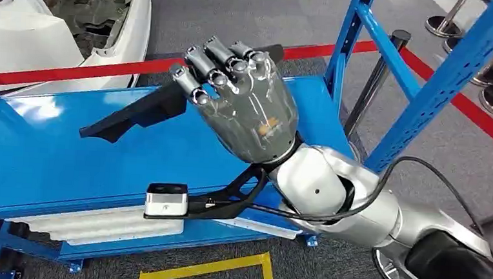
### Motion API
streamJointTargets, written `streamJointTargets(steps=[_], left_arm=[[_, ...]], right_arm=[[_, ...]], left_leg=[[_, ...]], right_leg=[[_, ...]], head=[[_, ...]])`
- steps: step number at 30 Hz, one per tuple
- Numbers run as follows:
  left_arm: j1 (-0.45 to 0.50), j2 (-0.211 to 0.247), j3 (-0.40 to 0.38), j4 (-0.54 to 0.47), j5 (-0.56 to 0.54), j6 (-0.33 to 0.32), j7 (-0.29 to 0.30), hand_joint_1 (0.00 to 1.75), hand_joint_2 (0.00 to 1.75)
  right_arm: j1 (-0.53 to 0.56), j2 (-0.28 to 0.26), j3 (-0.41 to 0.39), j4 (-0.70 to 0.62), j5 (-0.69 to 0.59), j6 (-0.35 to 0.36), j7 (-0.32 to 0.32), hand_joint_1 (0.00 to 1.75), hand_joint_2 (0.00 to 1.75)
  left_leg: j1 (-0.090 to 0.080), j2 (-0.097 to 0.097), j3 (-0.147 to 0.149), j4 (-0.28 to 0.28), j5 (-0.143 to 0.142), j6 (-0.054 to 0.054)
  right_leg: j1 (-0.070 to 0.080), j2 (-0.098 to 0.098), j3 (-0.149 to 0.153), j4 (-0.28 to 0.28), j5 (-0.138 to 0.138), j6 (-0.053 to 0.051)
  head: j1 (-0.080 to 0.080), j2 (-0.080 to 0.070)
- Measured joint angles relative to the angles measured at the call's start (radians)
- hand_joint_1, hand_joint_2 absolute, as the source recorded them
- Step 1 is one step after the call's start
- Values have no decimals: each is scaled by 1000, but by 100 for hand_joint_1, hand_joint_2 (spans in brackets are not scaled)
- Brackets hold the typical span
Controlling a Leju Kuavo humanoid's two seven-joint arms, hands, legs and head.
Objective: Take the parts from the cabinet and place them on the table.
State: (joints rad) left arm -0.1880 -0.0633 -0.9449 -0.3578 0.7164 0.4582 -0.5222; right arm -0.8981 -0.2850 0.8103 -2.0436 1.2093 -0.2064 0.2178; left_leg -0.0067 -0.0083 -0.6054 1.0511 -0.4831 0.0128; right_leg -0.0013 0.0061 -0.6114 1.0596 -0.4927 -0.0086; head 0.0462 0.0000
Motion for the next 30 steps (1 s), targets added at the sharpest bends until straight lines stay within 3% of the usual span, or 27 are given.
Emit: streamJointTargets(steps=[3,4,5,8,9,10,11,13,14,15,18,20,23,24,25,26,28,29,30], left_arm=[[2,-1,1,0,0,0,0,0,175],[1,-2,1,0,0,0,0,0,175],[0,-2,2,0,0,0,0,0,175],[2,-4,3,0,-2,0,0,0,175],[2,-4,3,1,-2,0,0,0,175],[2,-4,3,1,-1,0,0,0,175],[2,-4,3,1,-2,0,0,0,175],[2,-5,3,1,-2,0,0,0,175],[2,-5,4,1,-2,0,0,0,175],[1,-5,4,1,-3,0,0,0,175],[2,-5,5,1,-3,0,0,0,175],[2,-5,6,1,-3,0,0,0,175],[3,-5,6,1,-4,0,1,0,175],[4,-5,6,1,-4,0,1,0,175],[5,-5,6,2,-4,0,2,0,175],[5,-5,6,2,-4,0,2,0,175],[4,-5,6,2,-5,0,2,0,175],[3,-5,6,2,-5,-1,2,0,175],[3,-5,6,2,-6,-1,2,0,175]], right_arm=[[0,0,0,0,0,-1,2,175,175],[1,0,0,1,0,-2,3,175,175],[-1,0,0,1,0,-2,3,175,175],[2,0,0,2,0,-4,3,175,175],[3,0,0,3,0,-4,4,175,175],[3,0,0,3,1,-4,4,175,175],[3,0,0,4,2,-4,5,175,175],[2,0,0,4,5,-5,6,175,175],[3,0,0,5,6,-5,8,175,175],[2,0,0,5,6,-5,9,175,175],[2,0,0,5,13,-6,13,175,175],[2,0,0,5,16,-6,14,175,175],[2,0,2,6,17,-5,16,175,175],[2,0,3,6,18,-5,16,175,175],[2,0,3,7,18,-4,17,175,175],[2,0,4,7,17,-3,18,175,175],[2,0,4,7,18,-3,19,175,175],[2,0,4,7,18,-3,21,175,175],[2,0,4,7,18,-2,22,175,175]], left_leg=[[-1,0,0,-9,2,2],[14,5,9,-30,12,3],[12,4,12,-38,17,7],[12,9,8,-37,19,10],[12,10,7,-35,19,10],[12,10,6,-33,19,10],[13,9,7,-31,18,9],[15,8,7,-23,15,4],[14,8,3,-20,12,-1],[8,7,-3,-10,12,-6],[10,7,-4,-18,20,-21],[11,5,-8,7,-7,-34],[17,5,-96,220,-128,-47],[17,5,-119,281,-146,-48],[17,5,-121,292,-140,-48],[17,5,-100,259,-115,-46],[17,5,-12,90,-30,-38],[16,4,26,3,-5,-33],[11,4,31,-18,-12,-31]], right_leg=[[-2,-2,1,-8,7,13],[-1,-2,1,-2,-5,18],[0,-2,-7,22,-26,24],[-6,-2,-99,229,-131,35],[-7,-2,-120,277,-141,38],[-8,-2,-119,278,-126,40],[-10,-2,-94,232,-92,40],[-12,-3,-6,52,-1,38],[-10,-4,21,-2,-7,35],[-5,-1,18,-16,-3,27],[-2,1,13,-13,2,15],[-10,-3,15,-23,11,0],[-11,-7,8,-22,15,-7],[-10,-8,6,-22,15,-8],[-11,-8,5,-21,16,-8],[-11,-8,5,-21,17,-7],[-11,-7,7,-19,17,-6],[-11,-7,7,-19,17,-5],[-4,-6,2,-15,18,1]], head=[[0,0],[-1,0],[5,0],[18,0],[17,0],[18,0],[19,0],[21,0],[22,0],[22,0],[17,0],[13,0],[2,0],[2,0],[0,0],[0,0],[-2,0],[-2,0],[-2,0]])
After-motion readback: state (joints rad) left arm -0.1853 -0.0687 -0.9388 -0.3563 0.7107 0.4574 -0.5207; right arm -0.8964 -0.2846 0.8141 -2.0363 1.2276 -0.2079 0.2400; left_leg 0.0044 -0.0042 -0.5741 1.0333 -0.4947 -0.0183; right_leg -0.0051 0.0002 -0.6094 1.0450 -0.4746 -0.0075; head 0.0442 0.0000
